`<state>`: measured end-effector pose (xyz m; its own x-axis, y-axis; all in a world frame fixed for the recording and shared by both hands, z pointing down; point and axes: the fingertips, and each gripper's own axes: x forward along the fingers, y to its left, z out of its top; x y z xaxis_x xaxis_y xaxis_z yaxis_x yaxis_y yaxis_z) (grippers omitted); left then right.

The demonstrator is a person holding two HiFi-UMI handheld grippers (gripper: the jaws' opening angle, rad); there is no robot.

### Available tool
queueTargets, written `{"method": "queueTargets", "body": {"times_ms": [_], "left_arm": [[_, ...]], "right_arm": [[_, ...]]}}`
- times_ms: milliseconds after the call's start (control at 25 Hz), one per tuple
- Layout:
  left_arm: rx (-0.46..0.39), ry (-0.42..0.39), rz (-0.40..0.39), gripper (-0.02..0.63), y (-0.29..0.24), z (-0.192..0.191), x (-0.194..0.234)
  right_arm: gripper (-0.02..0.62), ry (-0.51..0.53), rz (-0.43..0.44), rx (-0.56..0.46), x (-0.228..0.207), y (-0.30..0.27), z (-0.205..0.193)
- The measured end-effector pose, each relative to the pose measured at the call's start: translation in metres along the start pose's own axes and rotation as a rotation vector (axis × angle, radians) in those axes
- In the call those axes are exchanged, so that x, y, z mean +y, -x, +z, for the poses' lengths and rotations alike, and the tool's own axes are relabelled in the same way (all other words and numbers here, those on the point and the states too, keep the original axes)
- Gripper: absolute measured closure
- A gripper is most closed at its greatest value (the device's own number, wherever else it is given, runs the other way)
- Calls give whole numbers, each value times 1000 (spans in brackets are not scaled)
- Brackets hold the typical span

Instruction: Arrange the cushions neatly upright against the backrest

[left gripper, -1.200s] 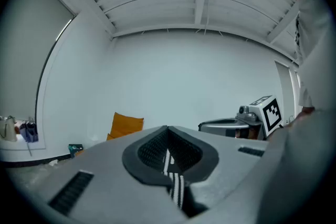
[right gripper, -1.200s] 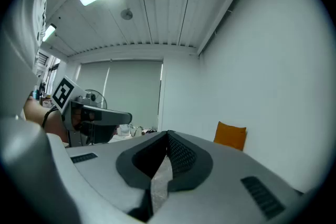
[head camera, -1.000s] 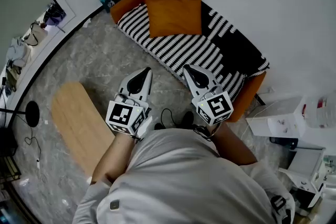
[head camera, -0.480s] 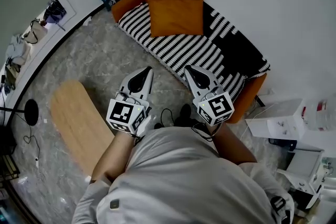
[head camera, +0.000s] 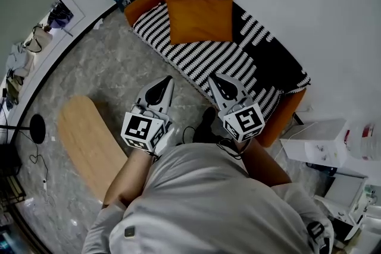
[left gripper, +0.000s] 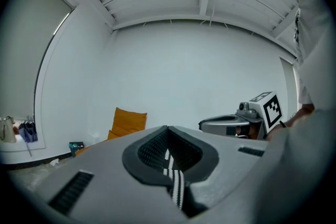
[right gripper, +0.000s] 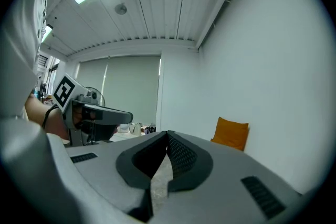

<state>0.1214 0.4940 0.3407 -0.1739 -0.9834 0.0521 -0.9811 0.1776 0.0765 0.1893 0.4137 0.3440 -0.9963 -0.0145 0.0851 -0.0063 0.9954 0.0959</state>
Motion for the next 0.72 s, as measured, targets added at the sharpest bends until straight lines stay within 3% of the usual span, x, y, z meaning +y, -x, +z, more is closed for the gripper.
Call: {"method": "queueTargets", "body": {"times_ms": [360, 720], "left_arm": [[44, 1, 15, 597, -113, 1, 28], [64, 8, 12, 597, -244, 9, 21]], "right_arm": [[569, -15, 36, 20, -103, -50, -15], [569, 1, 66, 23, -224, -71, -15]]}}
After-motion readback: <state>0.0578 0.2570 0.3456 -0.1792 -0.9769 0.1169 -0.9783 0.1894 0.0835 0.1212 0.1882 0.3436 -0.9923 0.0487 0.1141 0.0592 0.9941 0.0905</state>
